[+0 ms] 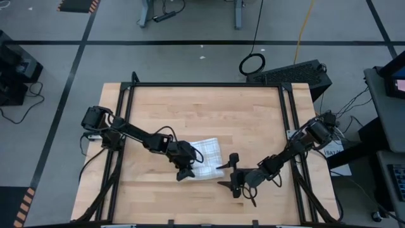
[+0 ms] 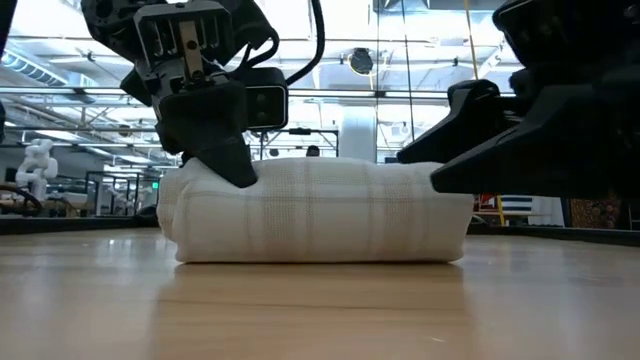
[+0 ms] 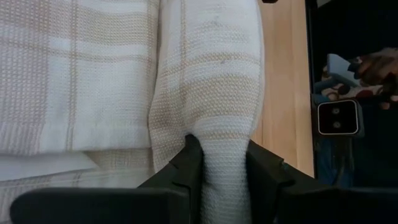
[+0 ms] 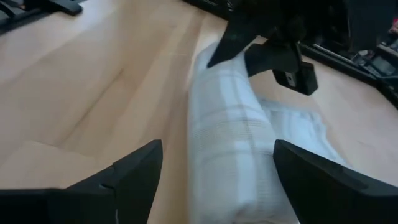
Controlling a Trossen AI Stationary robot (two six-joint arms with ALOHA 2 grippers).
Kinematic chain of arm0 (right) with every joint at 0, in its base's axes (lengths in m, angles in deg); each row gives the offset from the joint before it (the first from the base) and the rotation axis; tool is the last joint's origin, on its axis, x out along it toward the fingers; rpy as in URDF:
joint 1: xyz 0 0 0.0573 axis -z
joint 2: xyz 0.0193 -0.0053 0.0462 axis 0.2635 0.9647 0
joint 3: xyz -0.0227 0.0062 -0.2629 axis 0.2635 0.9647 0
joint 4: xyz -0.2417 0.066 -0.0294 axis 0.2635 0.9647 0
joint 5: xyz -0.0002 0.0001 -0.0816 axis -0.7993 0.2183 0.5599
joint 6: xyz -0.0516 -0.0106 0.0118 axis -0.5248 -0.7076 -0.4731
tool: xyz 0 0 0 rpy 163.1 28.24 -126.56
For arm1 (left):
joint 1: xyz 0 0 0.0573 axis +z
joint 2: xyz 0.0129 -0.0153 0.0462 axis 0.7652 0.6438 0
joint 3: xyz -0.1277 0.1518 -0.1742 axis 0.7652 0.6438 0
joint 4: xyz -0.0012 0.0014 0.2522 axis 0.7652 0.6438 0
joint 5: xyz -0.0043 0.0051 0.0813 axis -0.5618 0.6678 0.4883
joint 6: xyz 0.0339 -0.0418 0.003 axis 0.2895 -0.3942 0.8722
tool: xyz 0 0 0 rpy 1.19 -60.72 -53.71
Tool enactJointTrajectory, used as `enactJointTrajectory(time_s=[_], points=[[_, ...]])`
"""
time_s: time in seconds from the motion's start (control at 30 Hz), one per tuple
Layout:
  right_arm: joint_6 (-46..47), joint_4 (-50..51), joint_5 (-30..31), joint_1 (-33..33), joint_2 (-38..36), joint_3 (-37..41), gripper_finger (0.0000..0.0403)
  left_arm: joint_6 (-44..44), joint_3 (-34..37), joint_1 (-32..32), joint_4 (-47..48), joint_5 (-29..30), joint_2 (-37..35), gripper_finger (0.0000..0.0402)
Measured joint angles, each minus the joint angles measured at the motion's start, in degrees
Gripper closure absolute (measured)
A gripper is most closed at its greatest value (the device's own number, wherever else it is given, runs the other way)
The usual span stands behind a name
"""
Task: Roll towel
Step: Roll the white kitchen towel
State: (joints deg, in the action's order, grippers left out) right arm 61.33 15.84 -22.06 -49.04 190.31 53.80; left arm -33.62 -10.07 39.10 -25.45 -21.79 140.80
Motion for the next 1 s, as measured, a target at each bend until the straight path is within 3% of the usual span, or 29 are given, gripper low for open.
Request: enactJointTrajectory(time_s=[0.17, 0.43, 0.6, 0.73, 1.0], points=[[-2.10, -1.63, -1.56, 1.35, 0.02, 0.00, 0.0104, 0.01, -0.04, -0.02, 1.44, -0.23, -0.01, 0.0311], [6.33, 0.78, -12.68, 6.72, 0.04, 0.02, 0.0105, 0.04, -0.09, -0.04, 2.10, -0.04, -0.02, 0.0311], [9.40, 0.42, -13.81, 7.87, 0.04, 0.02, 0.0112, 0.07, -0.09, -0.07, 2.33, 1.24, -0.02, 0.0311], [13.02, 1.10, -13.81, 8.15, 0.04, 0.02, 0.0150, 1.25, -0.09, -0.11, 2.32, 3.09, -0.02, 0.0311], [18.77, 3.40, -13.85, 8.68, 0.02, 0.02, 0.0272, 3.41, -0.01, -0.11, 1.73, 6.96, -0.04, 0.0288]])
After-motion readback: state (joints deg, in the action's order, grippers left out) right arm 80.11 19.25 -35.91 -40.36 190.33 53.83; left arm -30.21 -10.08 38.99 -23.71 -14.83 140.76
